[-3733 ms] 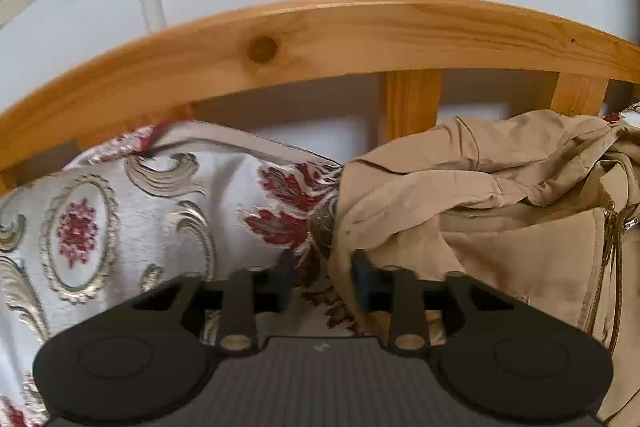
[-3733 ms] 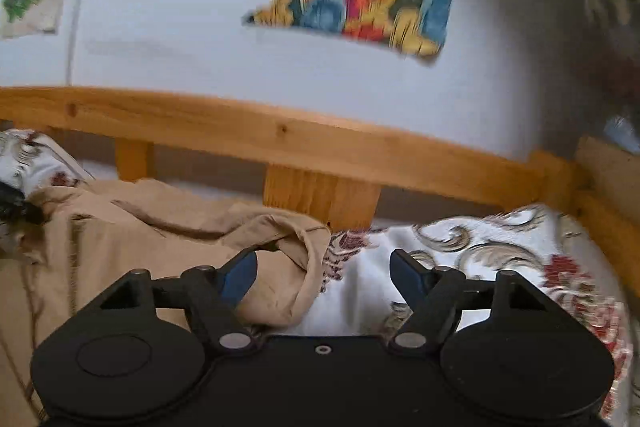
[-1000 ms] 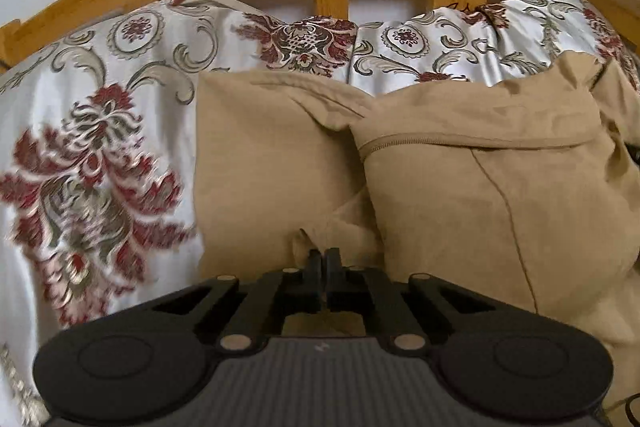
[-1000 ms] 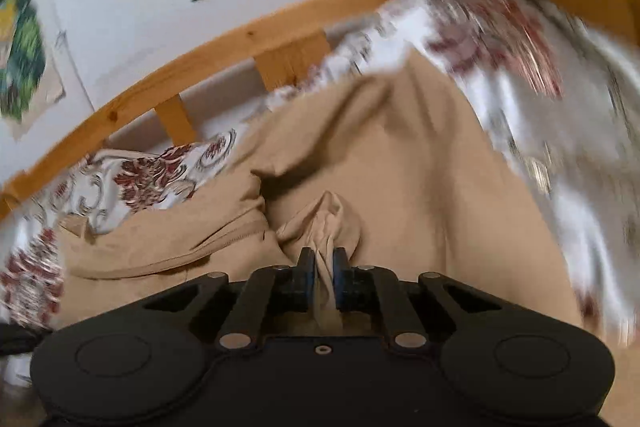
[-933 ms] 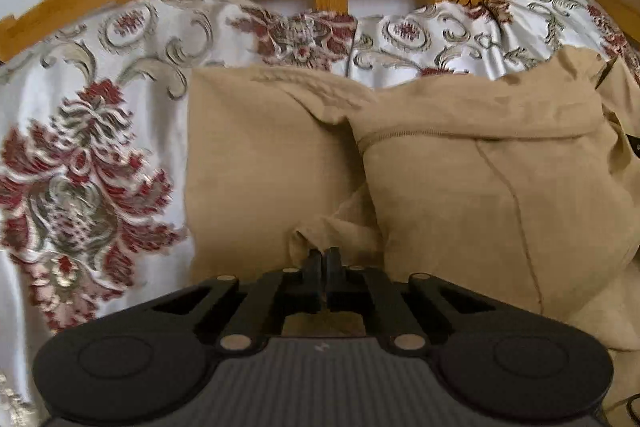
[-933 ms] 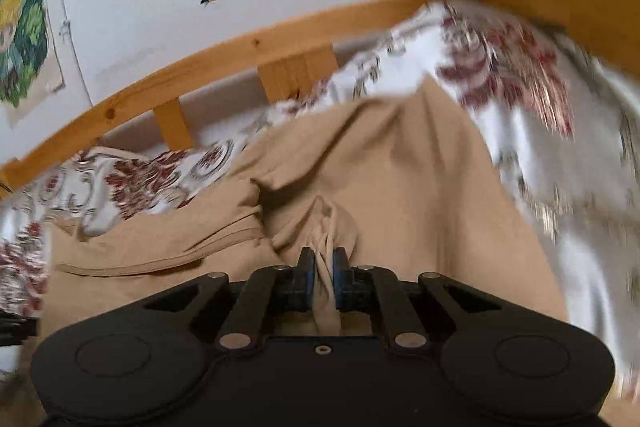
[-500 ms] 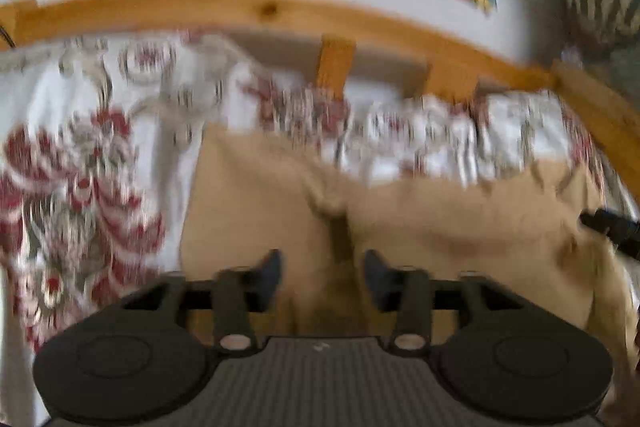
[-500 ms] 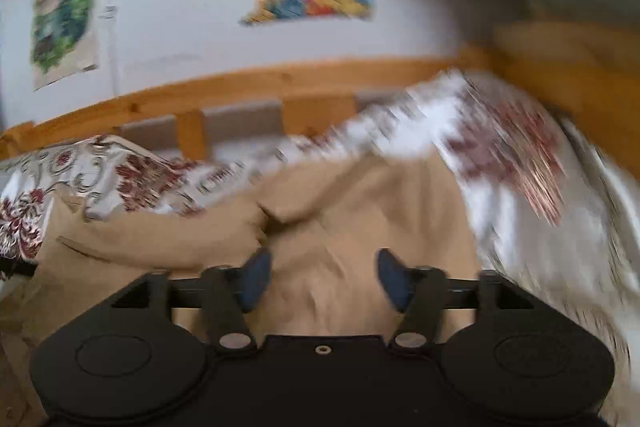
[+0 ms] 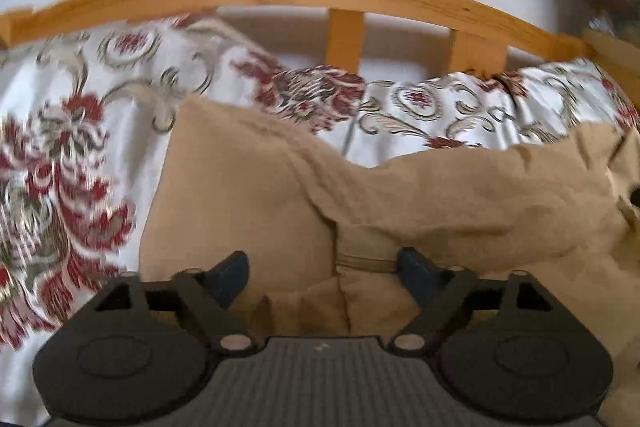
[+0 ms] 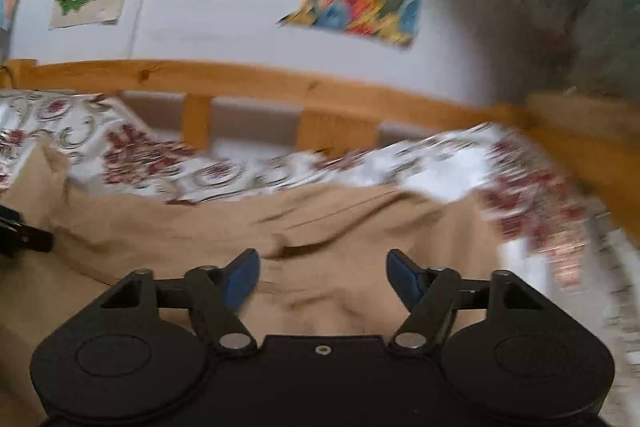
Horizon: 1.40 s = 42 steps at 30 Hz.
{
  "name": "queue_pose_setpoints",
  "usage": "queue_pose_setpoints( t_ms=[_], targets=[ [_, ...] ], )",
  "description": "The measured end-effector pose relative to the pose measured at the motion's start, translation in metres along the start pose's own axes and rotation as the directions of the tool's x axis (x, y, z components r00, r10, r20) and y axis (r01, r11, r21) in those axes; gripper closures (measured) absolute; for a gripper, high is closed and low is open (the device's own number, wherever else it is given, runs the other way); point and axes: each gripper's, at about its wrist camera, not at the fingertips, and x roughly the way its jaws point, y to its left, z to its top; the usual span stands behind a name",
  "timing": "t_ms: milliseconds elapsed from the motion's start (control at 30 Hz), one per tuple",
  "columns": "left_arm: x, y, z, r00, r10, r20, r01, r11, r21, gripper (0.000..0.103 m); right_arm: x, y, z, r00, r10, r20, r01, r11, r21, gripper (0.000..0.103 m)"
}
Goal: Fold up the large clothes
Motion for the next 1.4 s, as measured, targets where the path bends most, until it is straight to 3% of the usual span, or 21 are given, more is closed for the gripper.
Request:
queue_pose_setpoints(
  t_ms=[133, 200, 300, 433, 500, 633, 733, 900, 1000, 1067, 1167, 1267, 1400],
  targets=[
    [0.003, 0.000, -0.002, 1.000, 0.010, 0.004, -0.010, 1.000, 0.009, 0.014, 0.023, -0.008, -0.024, 0.985, -0.081, -0.151, 0.074, 0.996, -0.050, 0.038],
    [0.001, -0.001, -0.002, 1.000, 0.018, 0.002, -0.018, 1.000, 0.016, 0.013, 0.032, -0.015, -0.029, 0.980, -0.061, -0.190, 0.060, 0.998, -0.008, 0.038],
    [-0.009, -0.001, 0.005, 1.000, 0.026, -0.012, -0.026, 1.000, -0.017, 0.014, 0.022, -0.015, -0.023, 0.987, -0.063, -0.147, 0.063, 0.998, 0.001, 0.040],
    [-0.044, -0.012, 0.003, 0.998, -0.018, 0.061, 0.020, 0.999, -0.031, 0.012, -0.005, -0.011, -0.006, 0.999, 0.023, -0.049, -0.021, 0.999, 0.049, 0.038],
    [-0.051, -0.028, -0.003, 1.000, -0.002, 0.028, 0.001, 0.999, 0.038, 0.012, -0.012, -0.001, -0.003, 0.996, 0.073, -0.049, -0.073, 0.997, 0.008, 0.032],
    [-0.040, -0.058, -0.022, 0.984, 0.159, -0.085, -0.135, 0.962, 0.238, 0.012, -0.005, 0.016, -0.016, 0.968, 0.117, -0.222, -0.131, 0.990, -0.049, 0.032],
    [-0.065, -0.064, -0.019, 0.982, 0.169, -0.084, -0.146, 0.962, 0.231, 0.011, -0.042, 0.007, -0.001, 0.969, 0.126, -0.211, -0.132, 0.991, -0.015, 0.033],
    [-0.130, -0.065, -0.032, 0.990, 0.095, -0.106, -0.078, 0.984, 0.159, 0.003, -0.145, -0.005, 0.016, 0.981, 0.119, -0.151, -0.121, 0.993, -0.001, 0.016],
    [-0.170, -0.083, -0.057, 0.994, 0.051, -0.092, -0.032, 0.981, 0.190, 0.001, -0.209, -0.009, 0.005, 0.975, 0.119, -0.190, -0.104, 0.991, 0.084, 0.005],
    [-0.191, -0.097, -0.075, 0.995, 0.018, -0.098, 0.005, 0.974, 0.228, 0.001, -0.241, -0.005, -0.007, 0.966, 0.123, -0.226, -0.102, 0.990, 0.101, 0.004],
    [-0.218, -0.113, -0.099, 0.991, -0.040, -0.129, 0.074, 0.961, 0.266, 0.001, -0.280, 0.004, -0.016, 0.943, 0.092, -0.320, -0.067, 0.994, 0.091, 0.002],
    [-0.235, -0.127, -0.116, 0.985, -0.073, -0.155, 0.116, 0.951, 0.288, 0.001, -0.308, 0.003, -0.021, 0.949, 0.119, -0.291, -0.084, 0.988, 0.130, 0.001],
    [-0.241, -0.138, -0.127, 0.978, -0.060, -0.200, 0.120, 0.945, 0.305, 0.001, -0.323, -0.003, -0.021, 0.965, 0.024, -0.260, 0.013, 0.990, 0.141, 0.001]
  ],
)
